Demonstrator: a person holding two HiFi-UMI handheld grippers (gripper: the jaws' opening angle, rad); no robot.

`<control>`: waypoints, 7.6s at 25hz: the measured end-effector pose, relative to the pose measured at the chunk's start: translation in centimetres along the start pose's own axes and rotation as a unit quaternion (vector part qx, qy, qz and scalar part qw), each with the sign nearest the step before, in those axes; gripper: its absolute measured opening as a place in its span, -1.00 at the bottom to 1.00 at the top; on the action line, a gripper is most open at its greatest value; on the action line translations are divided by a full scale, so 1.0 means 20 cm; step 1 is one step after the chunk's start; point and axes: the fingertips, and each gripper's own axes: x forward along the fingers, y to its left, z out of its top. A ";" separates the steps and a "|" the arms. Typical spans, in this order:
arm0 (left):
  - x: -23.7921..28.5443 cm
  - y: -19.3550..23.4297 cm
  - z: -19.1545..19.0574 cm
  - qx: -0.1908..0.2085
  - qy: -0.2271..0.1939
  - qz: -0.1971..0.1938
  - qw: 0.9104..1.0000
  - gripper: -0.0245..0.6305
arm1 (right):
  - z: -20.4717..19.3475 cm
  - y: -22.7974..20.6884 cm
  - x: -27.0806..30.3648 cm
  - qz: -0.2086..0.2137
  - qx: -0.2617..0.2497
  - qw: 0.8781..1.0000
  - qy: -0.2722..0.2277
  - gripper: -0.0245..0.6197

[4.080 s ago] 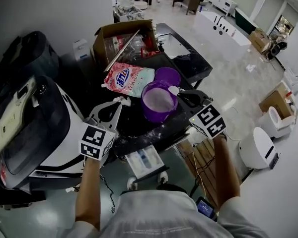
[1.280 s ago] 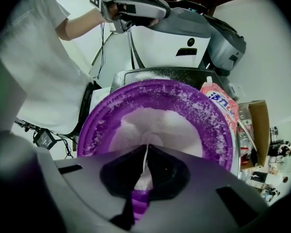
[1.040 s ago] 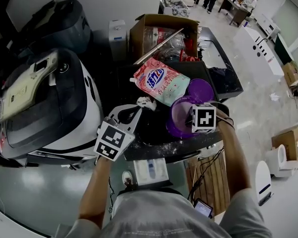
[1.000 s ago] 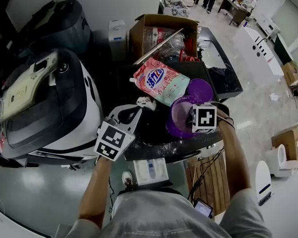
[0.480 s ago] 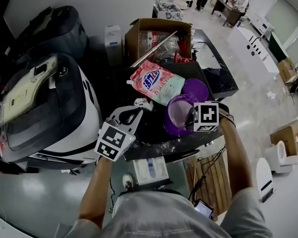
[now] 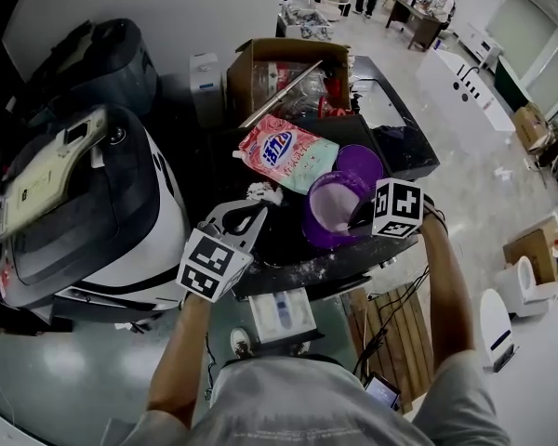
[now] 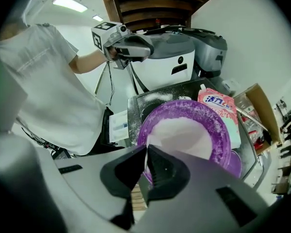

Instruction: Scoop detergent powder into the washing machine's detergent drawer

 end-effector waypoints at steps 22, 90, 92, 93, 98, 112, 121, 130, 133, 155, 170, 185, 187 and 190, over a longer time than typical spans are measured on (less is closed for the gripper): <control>-0.05 -0.15 0.02 -0.004 -0.005 -0.020 1.000 -0.90 | -0.04 -0.05 -0.13 -0.119 0.226 0.937 -0.239 -0.88; -0.58 -0.36 -0.19 -0.114 -0.030 0.047 0.992 -0.90 | 0.10 0.76 -0.28 -0.208 0.426 0.665 -0.577 -0.88; -0.64 -0.41 -0.22 -0.122 -0.029 0.073 0.989 -0.90 | 0.10 0.77 -0.25 -0.187 0.414 0.680 -0.576 -0.88; -0.66 -0.44 -0.23 -0.127 -0.028 0.086 0.988 -0.90 | 0.10 0.77 -0.24 -0.177 0.409 0.686 -0.575 -0.88; -0.81 -0.60 -0.32 -0.153 -0.023 0.150 0.977 -0.90 | 0.10 0.79 -0.16 -0.130 0.383 0.718 -0.566 -0.88; -1.11 -0.71 -0.47 -0.164 0.010 0.204 0.965 -0.90 | 0.30 0.85 0.22 -0.092 0.341 0.803 -0.481 -0.89; -1.07 -0.63 -0.64 -0.155 0.033 0.171 0.972 -0.90 | 0.40 0.81 0.55 -0.108 0.315 0.851 -0.405 -0.89; -1.04 -0.57 -0.84 -0.175 0.053 0.173 0.968 -0.90 | 0.42 0.74 0.80 -0.110 0.290 0.888 -0.340 -0.88; -1.06 -0.55 -0.90 -0.179 0.065 0.180 0.965 -0.90 | 0.44 0.74 0.86 -0.116 0.267 0.901 -0.320 -0.88; -1.17 -0.65 -1.05 -0.187 0.083 0.193 0.960 -0.90 | 0.50 0.80 1.05 -0.298 -0.186 0.929 -0.115 -0.88; -1.31 -0.66 -1.11 -0.192 0.090 0.213 0.954 -0.90 | 0.51 0.79 1.12 -0.383 -0.312 0.868 -0.040 -0.88; -1.32 -0.64 -1.05 -0.204 0.074 0.210 0.953 -0.90 | 0.49 0.79 0.93 -0.273 0.020 0.929 -0.249 -0.88; -1.32 -0.64 -1.01 -0.208 0.067 0.206 0.954 -0.90 | 0.48 0.79 0.87 -0.247 0.082 0.923 -0.285 -0.88; -1.31 -0.63 -0.92 -0.233 0.034 0.195 0.952 -0.90 | 0.46 0.81 0.77 -0.205 0.171 0.902 -0.340 -0.88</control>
